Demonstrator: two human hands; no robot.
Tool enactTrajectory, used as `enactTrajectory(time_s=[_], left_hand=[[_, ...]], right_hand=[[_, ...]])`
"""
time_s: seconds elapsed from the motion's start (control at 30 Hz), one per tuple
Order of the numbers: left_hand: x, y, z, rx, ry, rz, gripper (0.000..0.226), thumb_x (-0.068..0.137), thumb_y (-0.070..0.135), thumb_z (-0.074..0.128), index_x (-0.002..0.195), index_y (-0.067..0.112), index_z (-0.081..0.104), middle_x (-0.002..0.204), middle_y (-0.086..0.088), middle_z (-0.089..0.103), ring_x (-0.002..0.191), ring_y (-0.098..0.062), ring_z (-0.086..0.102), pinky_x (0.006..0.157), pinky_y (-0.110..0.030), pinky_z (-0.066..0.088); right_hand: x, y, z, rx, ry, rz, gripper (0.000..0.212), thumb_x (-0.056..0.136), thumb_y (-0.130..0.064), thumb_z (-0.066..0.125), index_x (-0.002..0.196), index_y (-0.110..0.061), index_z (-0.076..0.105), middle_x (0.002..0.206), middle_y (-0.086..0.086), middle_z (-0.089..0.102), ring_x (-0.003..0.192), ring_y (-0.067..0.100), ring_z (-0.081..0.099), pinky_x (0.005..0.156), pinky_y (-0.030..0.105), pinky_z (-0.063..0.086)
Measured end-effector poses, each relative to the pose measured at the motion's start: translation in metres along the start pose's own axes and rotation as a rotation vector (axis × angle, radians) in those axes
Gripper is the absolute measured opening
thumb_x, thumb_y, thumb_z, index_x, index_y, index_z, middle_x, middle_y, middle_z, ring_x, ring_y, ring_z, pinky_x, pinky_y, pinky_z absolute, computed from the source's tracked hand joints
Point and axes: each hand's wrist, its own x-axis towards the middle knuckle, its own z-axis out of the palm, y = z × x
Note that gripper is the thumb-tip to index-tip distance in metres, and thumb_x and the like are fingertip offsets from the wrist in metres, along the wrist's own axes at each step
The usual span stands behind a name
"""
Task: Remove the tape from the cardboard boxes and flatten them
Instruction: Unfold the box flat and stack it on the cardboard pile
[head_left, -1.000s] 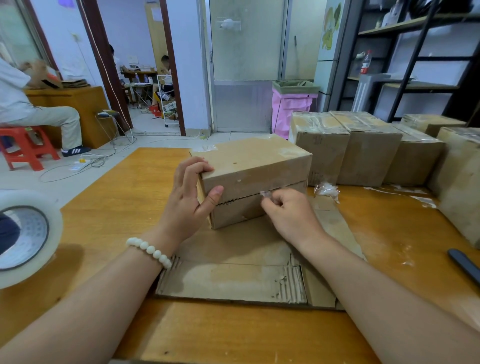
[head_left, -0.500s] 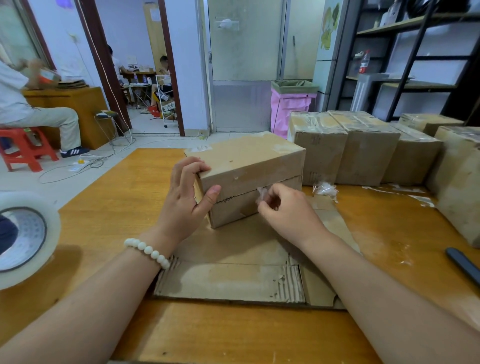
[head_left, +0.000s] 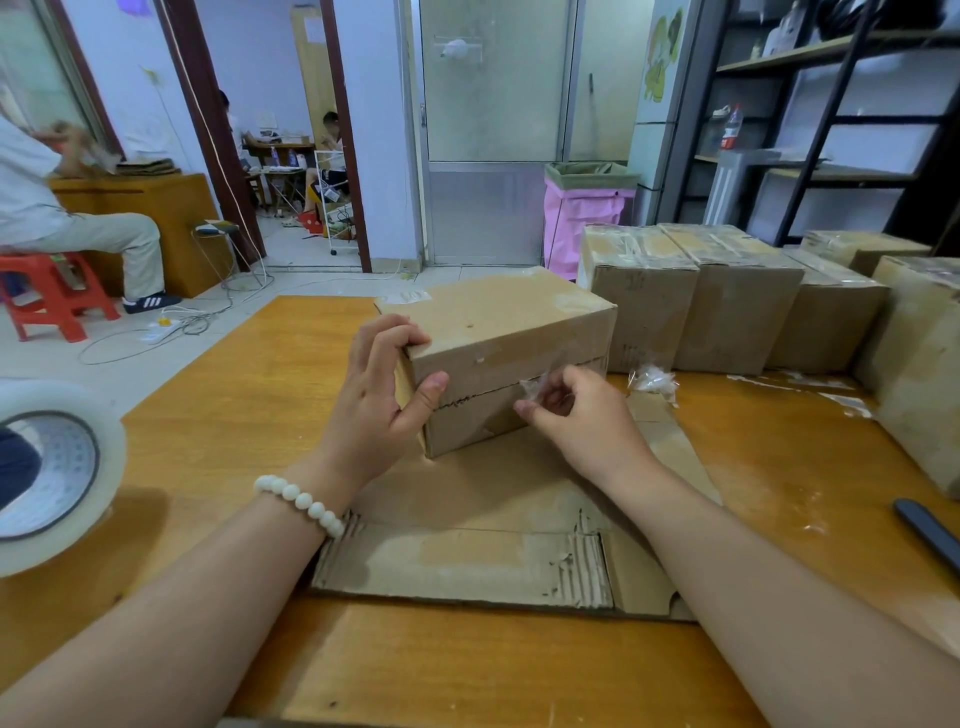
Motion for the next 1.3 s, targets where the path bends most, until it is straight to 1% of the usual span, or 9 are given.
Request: enactTrajectory(time_s=[0.2, 0.33, 0.47, 0.57, 0.63, 0.73, 0.83, 1.1, 1.3], left_hand=[[0.0011, 0.0003, -0.0011, -0.001, 0.008, -0.009, 0.029, 0.092, 0.032, 0.051, 0.116, 0.017, 0.042, 0.122, -0.007, 0.039, 0.118, -0.019, 0.042, 0.098, -0.048, 0.045], [0.0017, -0.0019, -0.0042, 0.015, 0.025, -0.003, 0.028, 0.094, 0.030, 0.048, 0.117, 0.016, 0.042, 0.122, -0.006, 0.039, 0.118, -0.003, 0.038, 0.100, -0.032, 0.041], [0.0017, 0.0015, -0.0037, 0.068, 0.014, 0.036, 0.026, 0.095, 0.025, 0.046, 0.120, 0.018, 0.047, 0.123, -0.002, 0.042, 0.117, -0.016, 0.039, 0.105, -0.016, 0.028], [0.0023, 0.0016, -0.0034, 0.096, 0.022, 0.057, 0.026, 0.095, 0.021, 0.045, 0.121, 0.017, 0.049, 0.124, -0.002, 0.045, 0.117, -0.016, 0.039, 0.106, -0.015, 0.026], [0.0024, 0.0006, -0.0035, 0.102, 0.032, 0.059, 0.026, 0.095, 0.019, 0.045, 0.120, 0.016, 0.050, 0.123, -0.003, 0.047, 0.117, -0.015, 0.039, 0.106, -0.015, 0.026], [0.0019, -0.0001, -0.0033, 0.104, 0.041, 0.046, 0.026, 0.095, 0.018, 0.045, 0.120, 0.015, 0.050, 0.123, -0.008, 0.049, 0.117, -0.013, 0.038, 0.106, -0.013, 0.025], [0.0021, 0.0001, -0.0034, 0.099, 0.043, 0.034, 0.025, 0.095, 0.019, 0.044, 0.120, 0.016, 0.049, 0.124, -0.005, 0.048, 0.118, -0.015, 0.039, 0.106, -0.014, 0.026], [0.0031, 0.0032, -0.0032, 0.096, 0.037, 0.040, 0.025, 0.094, 0.018, 0.044, 0.118, 0.016, 0.049, 0.122, 0.000, 0.047, 0.117, -0.013, 0.039, 0.106, -0.014, 0.026], [0.0032, 0.0031, -0.0034, 0.093, 0.039, 0.036, 0.024, 0.094, 0.017, 0.045, 0.117, 0.015, 0.050, 0.121, -0.004, 0.048, 0.118, -0.015, 0.040, 0.106, -0.015, 0.027]], right_hand=[[0.0002, -0.0011, -0.0009, -0.070, -0.013, -0.008, 0.023, 0.089, -0.029, 0.062, 0.078, -0.015, 0.047, 0.082, -0.004, 0.042, 0.079, 0.015, 0.043, 0.065, 0.026, 0.029], [0.0002, -0.0008, 0.0008, -0.024, 0.042, -0.045, 0.038, 0.084, -0.012, 0.063, 0.062, -0.017, 0.032, 0.075, -0.002, 0.037, 0.068, 0.008, 0.037, 0.059, 0.009, 0.030], [-0.0002, -0.0015, -0.0014, -0.034, 0.031, -0.060, 0.044, 0.085, -0.011, 0.065, 0.057, -0.017, 0.030, 0.072, -0.002, 0.038, 0.066, 0.004, 0.038, 0.059, 0.014, 0.029], [-0.0005, -0.0015, -0.0028, 0.008, 0.027, -0.033, 0.046, 0.085, -0.020, 0.068, 0.058, -0.017, 0.031, 0.067, -0.003, 0.041, 0.066, 0.007, 0.039, 0.065, 0.024, 0.027], [-0.0020, -0.0032, -0.0030, 0.061, 0.037, -0.016, 0.043, 0.082, -0.028, 0.072, 0.061, -0.017, 0.036, 0.064, -0.005, 0.044, 0.063, 0.008, 0.040, 0.060, 0.025, 0.030], [-0.0050, -0.0070, -0.0028, 0.071, 0.022, 0.013, 0.031, 0.082, -0.036, 0.071, 0.079, -0.015, 0.048, 0.072, -0.005, 0.052, 0.067, 0.005, 0.045, 0.056, 0.013, 0.034], [-0.0054, -0.0082, -0.0008, 0.047, 0.015, 0.017, 0.022, 0.084, -0.028, 0.066, 0.092, -0.017, 0.050, 0.078, -0.007, 0.054, 0.076, 0.009, 0.049, 0.059, 0.013, 0.035], [-0.0041, -0.0065, -0.0036, -0.099, 0.037, 0.067, 0.029, 0.081, -0.046, 0.069, 0.087, -0.020, 0.056, 0.077, -0.012, 0.054, 0.084, 0.014, 0.055, 0.072, 0.030, 0.046], [-0.0007, -0.0038, -0.0002, -0.169, 0.060, 0.035, 0.017, 0.083, -0.030, 0.063, 0.082, -0.016, 0.053, 0.080, -0.002, 0.055, 0.082, 0.019, 0.052, 0.064, 0.029, 0.038]])
